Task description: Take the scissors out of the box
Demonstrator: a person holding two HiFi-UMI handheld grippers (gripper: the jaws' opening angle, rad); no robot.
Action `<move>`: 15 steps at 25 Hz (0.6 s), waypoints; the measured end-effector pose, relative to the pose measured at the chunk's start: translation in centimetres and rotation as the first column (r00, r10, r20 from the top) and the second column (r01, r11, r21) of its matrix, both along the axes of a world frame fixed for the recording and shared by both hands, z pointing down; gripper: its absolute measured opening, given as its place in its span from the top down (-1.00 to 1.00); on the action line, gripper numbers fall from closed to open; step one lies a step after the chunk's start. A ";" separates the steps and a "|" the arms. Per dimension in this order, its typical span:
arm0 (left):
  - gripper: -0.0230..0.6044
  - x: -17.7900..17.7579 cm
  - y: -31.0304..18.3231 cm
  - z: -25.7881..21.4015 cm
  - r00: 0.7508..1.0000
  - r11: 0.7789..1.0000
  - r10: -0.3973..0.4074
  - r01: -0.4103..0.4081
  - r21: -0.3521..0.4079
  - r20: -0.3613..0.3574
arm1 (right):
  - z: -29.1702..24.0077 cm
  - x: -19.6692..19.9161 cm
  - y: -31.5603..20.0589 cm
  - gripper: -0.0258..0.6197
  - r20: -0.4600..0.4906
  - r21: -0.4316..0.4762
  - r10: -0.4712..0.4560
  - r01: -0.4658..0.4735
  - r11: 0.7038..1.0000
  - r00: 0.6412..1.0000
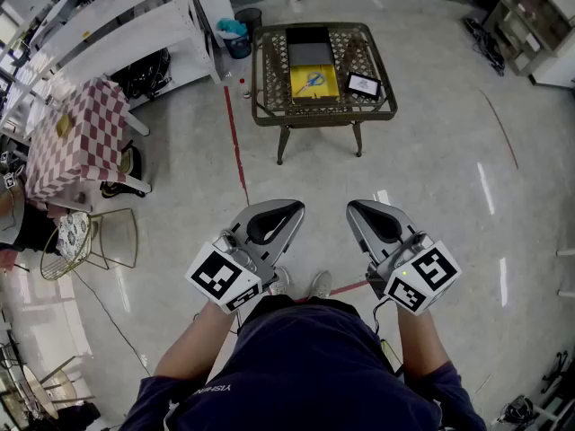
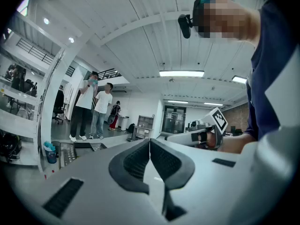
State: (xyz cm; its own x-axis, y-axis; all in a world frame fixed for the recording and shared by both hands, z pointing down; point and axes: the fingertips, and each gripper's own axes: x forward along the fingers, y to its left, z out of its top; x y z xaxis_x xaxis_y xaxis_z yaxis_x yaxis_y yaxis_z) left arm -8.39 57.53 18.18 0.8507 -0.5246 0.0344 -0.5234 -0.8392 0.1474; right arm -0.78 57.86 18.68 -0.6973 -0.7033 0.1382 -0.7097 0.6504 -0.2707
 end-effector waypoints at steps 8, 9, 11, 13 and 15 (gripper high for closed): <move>0.85 1.5 0.2 1.0 1.000 1.000 -0.013 0.014 -0.014 0.015 | 1.0 2.1 0.2 0.88 0.026 -0.021 0.013 -0.013 1.000 1.000; 0.85 1.8 0.2 1.3 1.000 1.000 -0.019 0.019 -0.019 0.018 | 1.3 2.6 0.2 0.88 0.027 -0.025 0.016 -0.015 1.000 1.000; 0.85 2.3 0.3 1.9 0.999 0.999 -0.032 0.032 -0.030 0.024 | 1.8 3.6 0.4 0.88 0.030 -0.035 0.019 -0.018 0.999 0.999; 0.85 2.7 0.5 2.5 0.999 0.998 -0.044 0.045 -0.041 0.029 | 2.5 4.5 0.6 0.88 0.032 -0.047 0.017 -0.016 0.999 0.999; 0.85 3.2 0.6 3.0 0.998 0.997 -0.052 0.054 -0.047 0.029 | 3.0 5.1 0.7 0.88 0.028 -0.054 0.011 -0.009 0.998 1.000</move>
